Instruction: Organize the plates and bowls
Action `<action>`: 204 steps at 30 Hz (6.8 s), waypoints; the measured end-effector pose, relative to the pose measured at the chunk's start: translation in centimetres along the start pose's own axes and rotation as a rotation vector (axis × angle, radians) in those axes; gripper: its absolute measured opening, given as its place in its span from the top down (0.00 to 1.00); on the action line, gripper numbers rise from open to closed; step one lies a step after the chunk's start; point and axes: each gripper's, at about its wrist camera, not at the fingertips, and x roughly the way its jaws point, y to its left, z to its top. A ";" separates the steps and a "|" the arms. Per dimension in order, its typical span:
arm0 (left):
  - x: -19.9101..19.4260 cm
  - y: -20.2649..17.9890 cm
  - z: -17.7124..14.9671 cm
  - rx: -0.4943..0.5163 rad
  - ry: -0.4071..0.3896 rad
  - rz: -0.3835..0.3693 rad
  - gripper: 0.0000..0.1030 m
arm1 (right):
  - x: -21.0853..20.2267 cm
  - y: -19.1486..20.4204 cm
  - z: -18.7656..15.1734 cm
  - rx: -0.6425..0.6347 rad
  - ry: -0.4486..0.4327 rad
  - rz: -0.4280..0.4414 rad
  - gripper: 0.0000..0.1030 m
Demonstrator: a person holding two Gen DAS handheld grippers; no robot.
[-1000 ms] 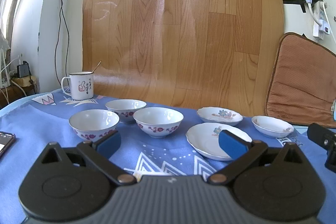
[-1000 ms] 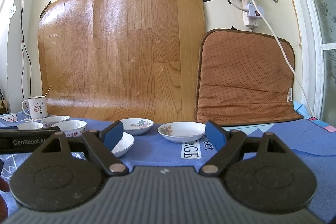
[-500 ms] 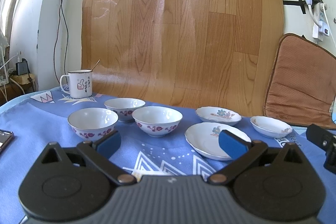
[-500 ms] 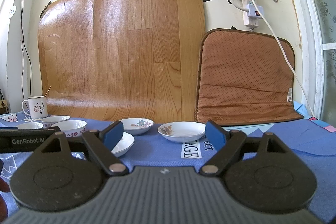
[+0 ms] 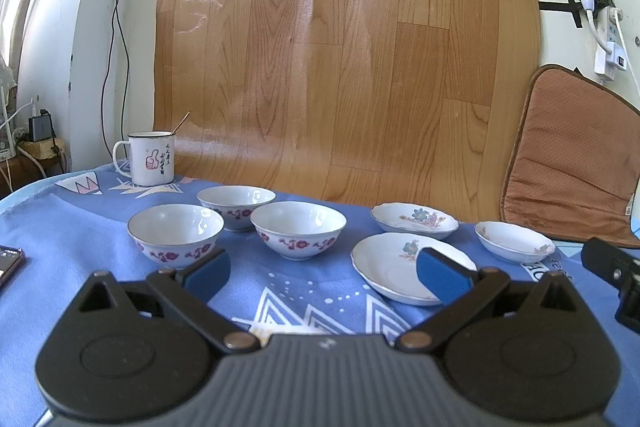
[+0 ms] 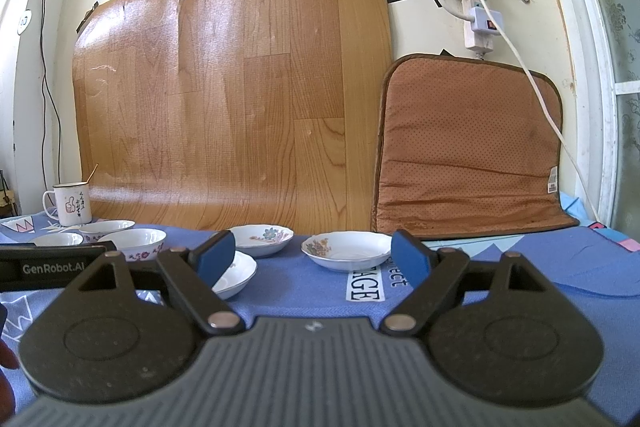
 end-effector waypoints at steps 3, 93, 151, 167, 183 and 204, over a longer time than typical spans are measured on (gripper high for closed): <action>0.0 0.0 0.0 -0.001 0.001 0.001 0.00 | 0.0 0.0 0.0 0.000 0.000 0.000 0.15; -0.2 -0.1 -0.1 -0.008 0.004 -0.018 0.00 | 0.0 0.0 -0.1 0.002 0.002 0.003 0.15; 3.1 1.8 0.3 -0.097 0.192 -0.049 0.04 | 10.8 0.8 1.1 0.244 0.578 0.210 0.87; 3.1 -7.4 -0.2 0.038 0.493 -0.366 0.56 | -1.2 -7.3 0.7 0.345 0.553 0.167 0.87; 1.7 -21.5 -2.1 0.129 0.573 -0.695 0.53 | -7.8 -16.1 -0.6 0.286 0.398 -0.215 0.70; 6.5 0.8 0.3 -0.030 0.329 -0.203 0.41 | 8.4 -9.6 4.7 0.506 0.484 0.029 0.63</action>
